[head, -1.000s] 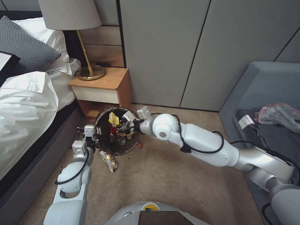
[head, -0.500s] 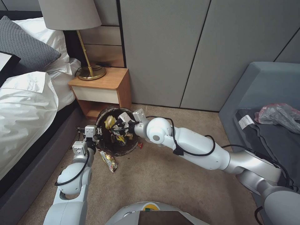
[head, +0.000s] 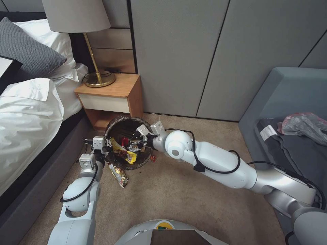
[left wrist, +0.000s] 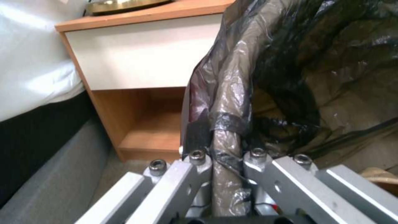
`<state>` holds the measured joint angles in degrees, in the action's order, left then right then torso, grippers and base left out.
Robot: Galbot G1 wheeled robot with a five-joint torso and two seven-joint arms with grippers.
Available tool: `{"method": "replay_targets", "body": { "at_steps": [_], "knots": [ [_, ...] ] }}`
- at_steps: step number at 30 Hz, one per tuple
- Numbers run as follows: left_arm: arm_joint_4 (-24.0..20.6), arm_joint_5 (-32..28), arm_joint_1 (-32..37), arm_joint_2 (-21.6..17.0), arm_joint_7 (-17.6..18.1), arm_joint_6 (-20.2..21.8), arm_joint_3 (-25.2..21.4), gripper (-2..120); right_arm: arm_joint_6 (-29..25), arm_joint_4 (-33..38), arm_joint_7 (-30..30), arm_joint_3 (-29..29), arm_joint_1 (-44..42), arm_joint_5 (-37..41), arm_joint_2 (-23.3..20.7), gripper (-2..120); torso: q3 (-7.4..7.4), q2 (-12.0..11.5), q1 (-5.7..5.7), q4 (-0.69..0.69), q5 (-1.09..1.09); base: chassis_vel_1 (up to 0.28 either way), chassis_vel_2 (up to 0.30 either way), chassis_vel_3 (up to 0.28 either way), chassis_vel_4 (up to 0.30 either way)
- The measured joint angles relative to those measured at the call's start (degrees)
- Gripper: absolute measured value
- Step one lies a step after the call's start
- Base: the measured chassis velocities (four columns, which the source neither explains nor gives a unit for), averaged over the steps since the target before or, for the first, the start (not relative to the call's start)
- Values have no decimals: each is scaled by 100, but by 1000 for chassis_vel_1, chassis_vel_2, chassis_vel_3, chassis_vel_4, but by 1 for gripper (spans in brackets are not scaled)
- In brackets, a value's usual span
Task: Pick up the trash bin, then pick up the garbage from the floor and place it into the trash bin.
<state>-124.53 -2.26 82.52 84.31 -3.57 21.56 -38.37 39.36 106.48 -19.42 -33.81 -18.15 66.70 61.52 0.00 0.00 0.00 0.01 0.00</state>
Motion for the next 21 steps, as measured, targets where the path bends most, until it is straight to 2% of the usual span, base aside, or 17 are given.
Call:
{"method": "replay_targets", "body": {
  "at_steps": [7,9,10,12,14,16,18,19,21],
  "knots": [
    [-14,-2,12,-9,-1,8,20,2,-27,182,6,392,-176,-150,-182,100,0,0,0,0,0,0,0,0,0],
    [-60,-71,37,-17,-5,57,60,2,-124,402,17,905,-430,-308,-339,100,0,0,0,0,0,0,0,0,0],
    [-60,-71,37,-17,-5,57,60,2,-124,402,17,905,-430,-308,-339,100,0,0,0,0,0,0,0,0,0],
    [-136,-139,80,-41,-6,107,97,2,-389,547,-70,1403,-690,-651,-517,100,0,0,0,-1,1,0,0,0,0],
    [-167,-186,101,-57,-13,140,125,2,-540,598,-137,1559,-791,-790,-585,100,0,0,0,-3,1,0,0,0,0],
    [-252,-283,143,-114,-16,225,186,2,-1052,676,-252,2074,-1165,-1397,-759,100,0,0,0,-2,2,0,0,0,0],
    [-272,-296,166,-162,-26,233,256,2,-1318,765,-292,2627,-1601,-1865,-848,100,0,0,0,-2,2,0,0,0,0],
    [-272,-296,166,-162,-26,233,256,2,-1318,765,-292,2627,-1601,-1865,-848,100,0,0,0,-2,2,0,0,0,0],
    [-270,-285,172,-181,-30,236,311,2,-1422,891,-387,3045,-1957,-1995,-880,100,0,0,0,-3,2,0,0,0,0]
  ]
}}
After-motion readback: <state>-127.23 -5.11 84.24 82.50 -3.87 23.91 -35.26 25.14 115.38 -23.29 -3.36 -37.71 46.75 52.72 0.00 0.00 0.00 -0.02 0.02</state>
